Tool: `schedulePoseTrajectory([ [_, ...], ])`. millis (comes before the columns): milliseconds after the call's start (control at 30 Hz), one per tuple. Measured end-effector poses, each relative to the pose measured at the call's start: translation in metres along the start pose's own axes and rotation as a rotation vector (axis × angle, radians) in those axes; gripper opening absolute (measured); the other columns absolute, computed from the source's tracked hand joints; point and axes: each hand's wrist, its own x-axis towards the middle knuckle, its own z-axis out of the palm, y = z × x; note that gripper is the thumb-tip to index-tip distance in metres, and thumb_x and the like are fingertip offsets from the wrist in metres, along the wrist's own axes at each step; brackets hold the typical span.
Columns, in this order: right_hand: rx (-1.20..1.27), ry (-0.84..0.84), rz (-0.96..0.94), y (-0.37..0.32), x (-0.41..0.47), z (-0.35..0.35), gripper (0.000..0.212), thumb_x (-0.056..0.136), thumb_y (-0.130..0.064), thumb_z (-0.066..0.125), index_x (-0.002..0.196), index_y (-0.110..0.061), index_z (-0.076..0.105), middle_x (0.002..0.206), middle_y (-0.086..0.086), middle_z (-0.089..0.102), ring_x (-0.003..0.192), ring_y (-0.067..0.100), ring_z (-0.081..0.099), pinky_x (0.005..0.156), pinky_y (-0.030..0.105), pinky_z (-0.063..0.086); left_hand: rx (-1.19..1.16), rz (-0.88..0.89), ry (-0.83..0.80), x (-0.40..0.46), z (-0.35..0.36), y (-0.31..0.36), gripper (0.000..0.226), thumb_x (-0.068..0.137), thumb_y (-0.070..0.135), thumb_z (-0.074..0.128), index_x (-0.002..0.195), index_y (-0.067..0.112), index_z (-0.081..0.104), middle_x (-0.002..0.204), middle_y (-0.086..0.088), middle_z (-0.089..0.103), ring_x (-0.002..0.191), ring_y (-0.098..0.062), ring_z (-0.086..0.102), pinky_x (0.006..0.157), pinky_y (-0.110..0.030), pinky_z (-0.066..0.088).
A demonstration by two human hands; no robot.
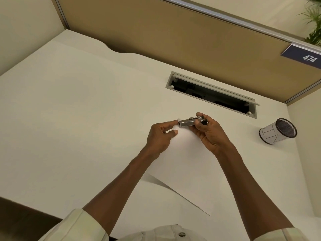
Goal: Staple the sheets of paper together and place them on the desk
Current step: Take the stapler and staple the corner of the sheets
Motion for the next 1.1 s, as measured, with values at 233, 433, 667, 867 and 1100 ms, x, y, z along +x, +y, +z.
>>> schedulePoseTrajectory([
  [233, 0.002, -0.045, -0.009, 0.006, 0.003, 0.000, 0.022, 0.093, 0.009, 0.051, 0.108, -0.005, 0.054, 0.104, 0.017, 0.066, 0.098, 0.030, 0.067, 0.074, 0.028, 0.061, -0.053, -0.081, -0.021, 0.009, -0.004, -0.012, 0.040, 0.081, 0.014, 0.073, 0.115, 0.033, 0.067, 0.121, 0.007, 0.067, 0.111, -0.003, 0.061, 0.097, -0.028, 0.048],
  [433, -0.076, -0.068, -0.015, 0.011, 0.006, 0.000, 0.022, 0.092, 0.009, 0.053, 0.107, -0.008, 0.057, 0.112, 0.021, 0.062, 0.099, 0.031, 0.067, 0.075, 0.029, 0.061, -0.045, -0.111, -0.034, 0.012, -0.006, -0.019, 0.046, 0.080, 0.011, 0.073, 0.122, 0.028, 0.064, 0.123, 0.001, 0.066, 0.112, 0.000, 0.058, 0.093, -0.021, 0.044],
  [667, -0.105, 0.003, -0.003, 0.014, 0.012, 0.001, 0.020, 0.089, -0.001, 0.064, 0.110, -0.001, 0.061, 0.106, 0.017, 0.061, 0.096, 0.030, 0.067, 0.084, 0.039, 0.060, -0.041, -0.072, 0.016, 0.007, -0.003, -0.019, 0.047, 0.081, 0.008, 0.072, 0.120, 0.032, 0.065, 0.119, 0.002, 0.067, 0.108, 0.002, 0.059, 0.076, -0.011, 0.043],
  [867, -0.152, 0.083, 0.009, 0.007, 0.014, 0.008, 0.023, 0.085, -0.015, 0.073, 0.102, 0.001, 0.070, 0.092, 0.011, 0.074, 0.086, 0.023, 0.072, 0.081, 0.033, 0.060, 0.068, 0.006, 0.045, 0.001, 0.000, -0.010, 0.042, 0.085, 0.008, 0.067, 0.121, 0.028, 0.065, 0.121, 0.005, 0.067, 0.107, -0.018, 0.060, 0.056, 0.001, 0.038],
  [1100, -0.117, 0.242, 0.135, 0.005, 0.016, 0.014, 0.020, 0.081, -0.015, 0.077, 0.095, -0.003, 0.072, 0.093, 0.014, 0.075, 0.081, 0.024, 0.071, 0.075, 0.032, 0.061, 0.162, 0.052, 0.058, 0.005, 0.003, -0.013, 0.042, 0.085, 0.009, 0.066, 0.122, 0.028, 0.065, 0.124, 0.005, 0.066, 0.100, -0.030, 0.057, 0.053, -0.001, 0.037],
])
